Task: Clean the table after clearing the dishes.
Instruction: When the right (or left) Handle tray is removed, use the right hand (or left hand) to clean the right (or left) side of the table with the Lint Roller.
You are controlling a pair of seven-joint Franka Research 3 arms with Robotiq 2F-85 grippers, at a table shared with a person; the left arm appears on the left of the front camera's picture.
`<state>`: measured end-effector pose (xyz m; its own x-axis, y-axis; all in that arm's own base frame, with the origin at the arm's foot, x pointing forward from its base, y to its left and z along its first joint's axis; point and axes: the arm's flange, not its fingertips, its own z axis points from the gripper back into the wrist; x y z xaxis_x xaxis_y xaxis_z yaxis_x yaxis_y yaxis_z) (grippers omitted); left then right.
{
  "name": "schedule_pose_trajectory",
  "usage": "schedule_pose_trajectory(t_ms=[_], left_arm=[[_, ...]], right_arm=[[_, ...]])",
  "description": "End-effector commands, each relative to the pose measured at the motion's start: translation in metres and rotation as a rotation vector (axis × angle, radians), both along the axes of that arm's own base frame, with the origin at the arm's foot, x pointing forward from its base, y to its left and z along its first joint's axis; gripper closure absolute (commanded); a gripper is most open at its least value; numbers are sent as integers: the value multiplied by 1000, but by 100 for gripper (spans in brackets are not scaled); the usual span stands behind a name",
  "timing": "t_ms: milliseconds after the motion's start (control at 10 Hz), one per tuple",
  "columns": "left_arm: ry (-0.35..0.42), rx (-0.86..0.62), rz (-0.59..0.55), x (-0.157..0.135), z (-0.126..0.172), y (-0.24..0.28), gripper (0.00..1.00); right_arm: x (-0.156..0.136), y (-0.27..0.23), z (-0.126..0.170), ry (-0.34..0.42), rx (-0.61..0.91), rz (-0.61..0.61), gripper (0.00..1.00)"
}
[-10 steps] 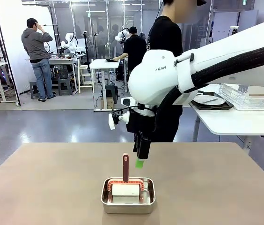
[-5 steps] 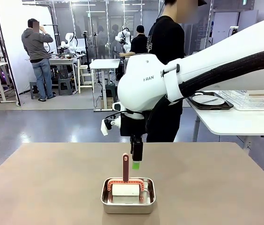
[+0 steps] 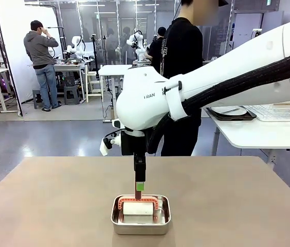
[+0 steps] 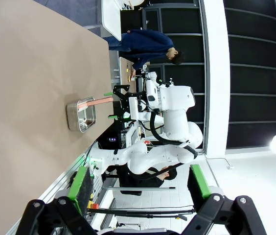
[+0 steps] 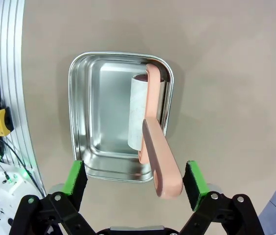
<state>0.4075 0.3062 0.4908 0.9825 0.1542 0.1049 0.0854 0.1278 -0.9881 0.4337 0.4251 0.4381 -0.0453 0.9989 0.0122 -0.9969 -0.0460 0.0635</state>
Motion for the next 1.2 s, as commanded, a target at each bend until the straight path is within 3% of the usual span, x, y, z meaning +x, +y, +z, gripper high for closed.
schedule_pose_trajectory(t_ms=[0, 800, 1000, 1100], left_arm=[[1, 3, 6, -2, 1, 2, 0], [1, 3, 6, -2, 1, 2, 0], [1, 3, 6, -2, 1, 2, 0], [1, 3, 6, -2, 1, 2, 0]], right_arm=[[-1, 9, -2, -17, -50, -28, 0], [1, 8, -18, -76, -45, -61, 0], [4, 6, -20, -97, -38, -73, 12], [5, 6, -21, -93, -38, -72, 27]])
